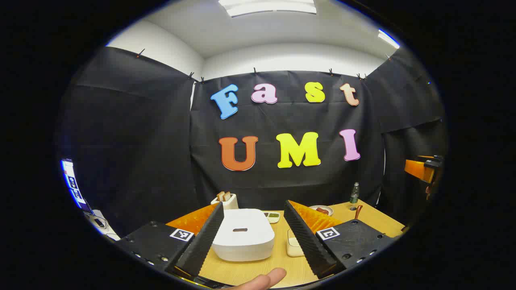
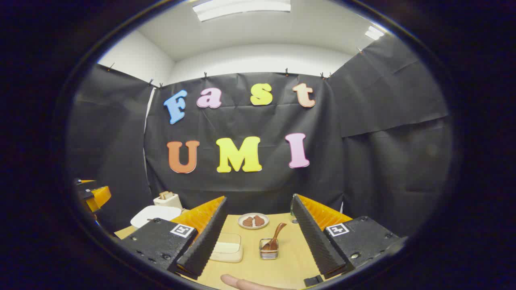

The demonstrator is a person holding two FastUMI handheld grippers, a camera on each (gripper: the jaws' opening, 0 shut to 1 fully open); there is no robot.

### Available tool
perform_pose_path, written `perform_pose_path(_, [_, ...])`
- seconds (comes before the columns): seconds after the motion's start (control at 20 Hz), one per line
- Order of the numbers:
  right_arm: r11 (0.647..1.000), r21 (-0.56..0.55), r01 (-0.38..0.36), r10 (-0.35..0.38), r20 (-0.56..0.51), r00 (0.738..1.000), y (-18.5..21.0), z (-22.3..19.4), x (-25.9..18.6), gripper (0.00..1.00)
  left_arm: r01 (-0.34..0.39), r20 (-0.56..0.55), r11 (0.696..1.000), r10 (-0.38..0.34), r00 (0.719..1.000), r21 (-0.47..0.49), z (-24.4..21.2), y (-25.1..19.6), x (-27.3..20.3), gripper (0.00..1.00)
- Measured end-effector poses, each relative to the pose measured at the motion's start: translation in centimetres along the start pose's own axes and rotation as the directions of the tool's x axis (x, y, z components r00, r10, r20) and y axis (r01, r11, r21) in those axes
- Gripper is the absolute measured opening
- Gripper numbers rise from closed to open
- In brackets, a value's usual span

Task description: Close the left gripper, press the button to open the rice cooker; take a wooden spoon from the chopstick holder with the right hand, scoop a spoonful of rice and pour it into the rice cooker, then put the wooden spoon back into the chopstick holder.

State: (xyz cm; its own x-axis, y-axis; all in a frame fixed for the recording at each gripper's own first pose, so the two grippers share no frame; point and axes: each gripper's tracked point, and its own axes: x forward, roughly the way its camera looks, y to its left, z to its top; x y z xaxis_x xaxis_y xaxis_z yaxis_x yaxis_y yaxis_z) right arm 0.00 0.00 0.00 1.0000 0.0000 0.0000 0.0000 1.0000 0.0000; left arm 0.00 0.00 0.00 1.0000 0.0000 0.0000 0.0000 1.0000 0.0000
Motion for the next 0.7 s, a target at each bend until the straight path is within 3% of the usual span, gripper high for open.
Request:
perform_pose_path(0.2, [1.0,-0.009,0.005,-0.005,0.018,1.0,-0.7,0.2,-0.2,1.0,-0.011,0.004,1.0,0.011,1.0,0.027,-0.1,0.0,0.1,0.95])
perform_pose_path(0.7, [1.0,0.008,0.006,-0.006,0.002,1.0,-1.9,-0.8,0.6,1.0,-0.014,0.016,1.0,0.014,1.0,-0.015,0.2,0.3,0.1,0.95])
